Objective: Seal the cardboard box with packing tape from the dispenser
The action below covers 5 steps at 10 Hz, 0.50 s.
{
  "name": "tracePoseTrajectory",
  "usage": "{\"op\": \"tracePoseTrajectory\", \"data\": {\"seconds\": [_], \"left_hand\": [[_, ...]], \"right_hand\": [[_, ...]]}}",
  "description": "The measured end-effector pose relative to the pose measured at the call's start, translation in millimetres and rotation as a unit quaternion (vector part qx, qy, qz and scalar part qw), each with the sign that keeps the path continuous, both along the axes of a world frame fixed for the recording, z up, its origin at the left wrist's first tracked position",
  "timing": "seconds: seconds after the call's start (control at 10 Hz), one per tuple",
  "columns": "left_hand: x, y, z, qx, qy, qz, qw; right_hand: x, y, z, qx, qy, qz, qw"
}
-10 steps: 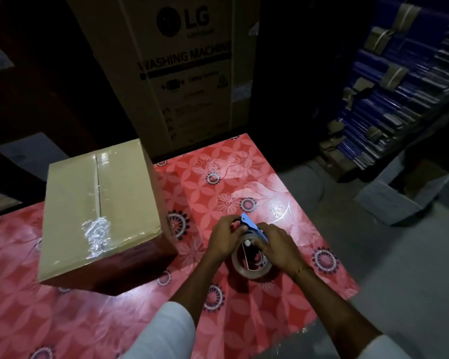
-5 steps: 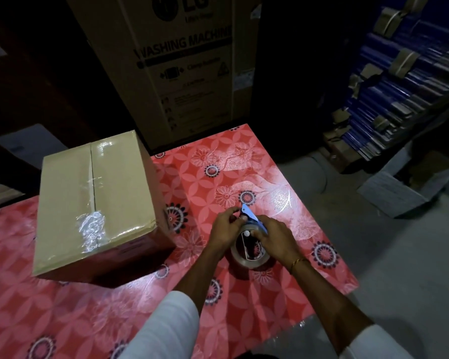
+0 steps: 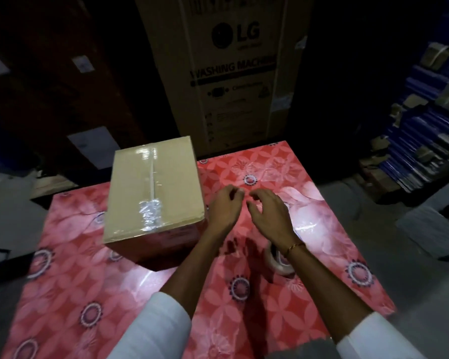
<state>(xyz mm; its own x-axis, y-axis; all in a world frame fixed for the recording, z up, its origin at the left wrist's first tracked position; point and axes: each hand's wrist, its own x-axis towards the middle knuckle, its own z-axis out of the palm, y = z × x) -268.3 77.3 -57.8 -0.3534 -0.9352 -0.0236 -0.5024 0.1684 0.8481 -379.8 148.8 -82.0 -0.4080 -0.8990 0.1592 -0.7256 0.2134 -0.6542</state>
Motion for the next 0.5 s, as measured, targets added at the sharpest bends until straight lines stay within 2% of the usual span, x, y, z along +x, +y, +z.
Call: {"op": "tracePoseTrajectory", "data": {"seconds": [0.1, 0.2, 0.3, 0.5], "left_hand": [[39, -9, 26, -0.095, -0.016, 0.058, 0.994], [91, -23, 25, -0.148, -0.065, 0.114, 0.98], [148, -31, 16, -0.149, -0.125, 0.155, 0.969], [223, -48, 12, -0.162, -0.203, 0.193, 0.946]], "right_hand": [[34, -27, 20, -0.04, -0.003, 0.058, 0.998], [68, -46, 32, -0.052, -0.006, 0.12, 0.991], [102, -55, 36, -0.041, -0.011, 0.154, 0.987], [144, -76, 43, -0.053, 0.075, 0.162, 0.982]]}}
